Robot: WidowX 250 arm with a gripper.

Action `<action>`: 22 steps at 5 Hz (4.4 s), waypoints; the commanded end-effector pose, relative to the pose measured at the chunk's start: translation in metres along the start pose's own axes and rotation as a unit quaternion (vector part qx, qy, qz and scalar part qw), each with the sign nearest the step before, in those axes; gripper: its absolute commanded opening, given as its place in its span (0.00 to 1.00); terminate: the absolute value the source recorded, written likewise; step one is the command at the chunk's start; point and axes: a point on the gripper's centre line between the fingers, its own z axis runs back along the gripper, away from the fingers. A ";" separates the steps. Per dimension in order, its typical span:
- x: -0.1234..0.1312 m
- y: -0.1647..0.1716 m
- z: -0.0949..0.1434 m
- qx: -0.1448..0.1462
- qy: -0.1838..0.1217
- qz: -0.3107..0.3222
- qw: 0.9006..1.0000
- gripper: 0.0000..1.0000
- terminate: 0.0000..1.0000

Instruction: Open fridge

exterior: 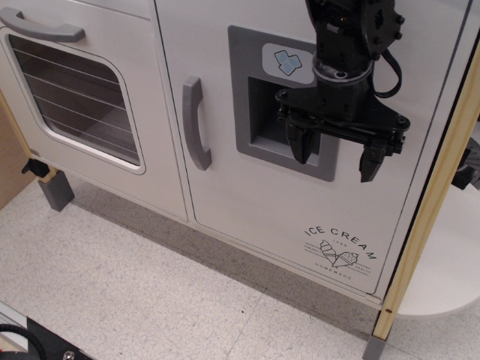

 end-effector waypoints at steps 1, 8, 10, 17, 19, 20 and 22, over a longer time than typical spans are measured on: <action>0.000 0.000 0.000 0.000 0.000 0.000 1.000 1.00 0.00; -0.001 0.160 0.001 0.061 -0.045 0.020 0.997 1.00 0.00; 0.014 0.169 0.000 0.069 -0.074 0.020 0.995 1.00 0.00; 0.034 0.174 -0.008 0.057 -0.141 -0.024 0.988 0.00 0.00; 0.001 0.175 0.004 0.031 -0.131 -0.055 0.989 0.00 0.00; -0.020 0.168 0.012 0.011 -0.122 -0.081 0.989 0.00 0.00; -0.064 0.153 0.033 -0.025 -0.094 -0.114 0.989 1.00 0.00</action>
